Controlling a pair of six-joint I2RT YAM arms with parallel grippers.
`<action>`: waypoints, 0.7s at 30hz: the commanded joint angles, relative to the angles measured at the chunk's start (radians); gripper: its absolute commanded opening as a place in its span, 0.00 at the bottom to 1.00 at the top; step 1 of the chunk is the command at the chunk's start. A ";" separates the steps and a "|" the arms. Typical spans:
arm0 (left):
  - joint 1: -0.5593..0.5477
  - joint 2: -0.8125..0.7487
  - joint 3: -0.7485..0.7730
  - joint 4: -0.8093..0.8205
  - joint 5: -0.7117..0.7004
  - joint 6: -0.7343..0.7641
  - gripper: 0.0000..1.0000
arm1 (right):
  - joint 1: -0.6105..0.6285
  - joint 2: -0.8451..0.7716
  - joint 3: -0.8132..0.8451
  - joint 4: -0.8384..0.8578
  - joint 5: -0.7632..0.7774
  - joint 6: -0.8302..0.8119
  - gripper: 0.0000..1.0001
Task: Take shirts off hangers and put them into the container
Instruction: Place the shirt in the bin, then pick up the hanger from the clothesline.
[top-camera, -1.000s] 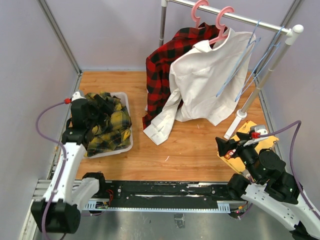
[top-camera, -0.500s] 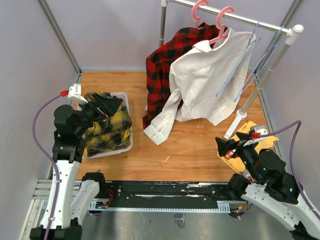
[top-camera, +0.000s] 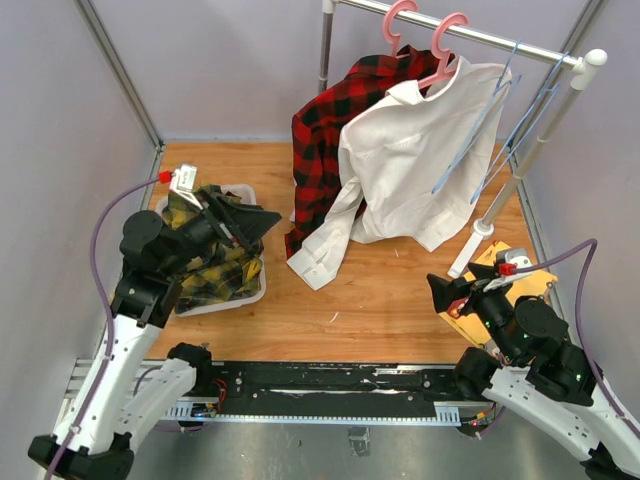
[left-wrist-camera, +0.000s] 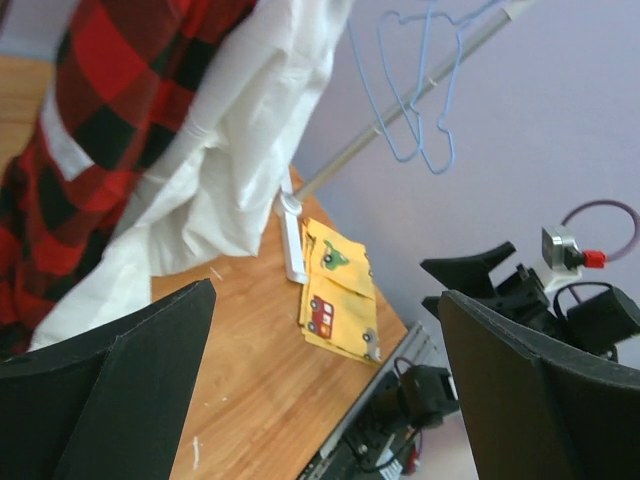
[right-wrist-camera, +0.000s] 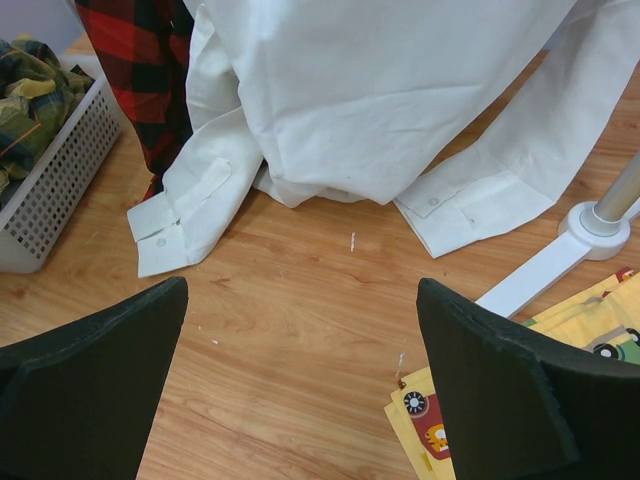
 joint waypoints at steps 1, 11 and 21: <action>-0.158 0.096 0.097 -0.007 -0.092 0.076 1.00 | -0.010 0.018 -0.008 0.031 -0.017 0.015 0.98; -0.395 0.345 0.322 -0.040 -0.275 0.247 1.00 | -0.011 0.002 -0.015 0.025 0.002 0.008 0.98; -0.481 0.443 0.176 -0.113 -0.258 0.218 1.00 | -0.010 -0.025 -0.007 -0.008 0.023 0.009 0.98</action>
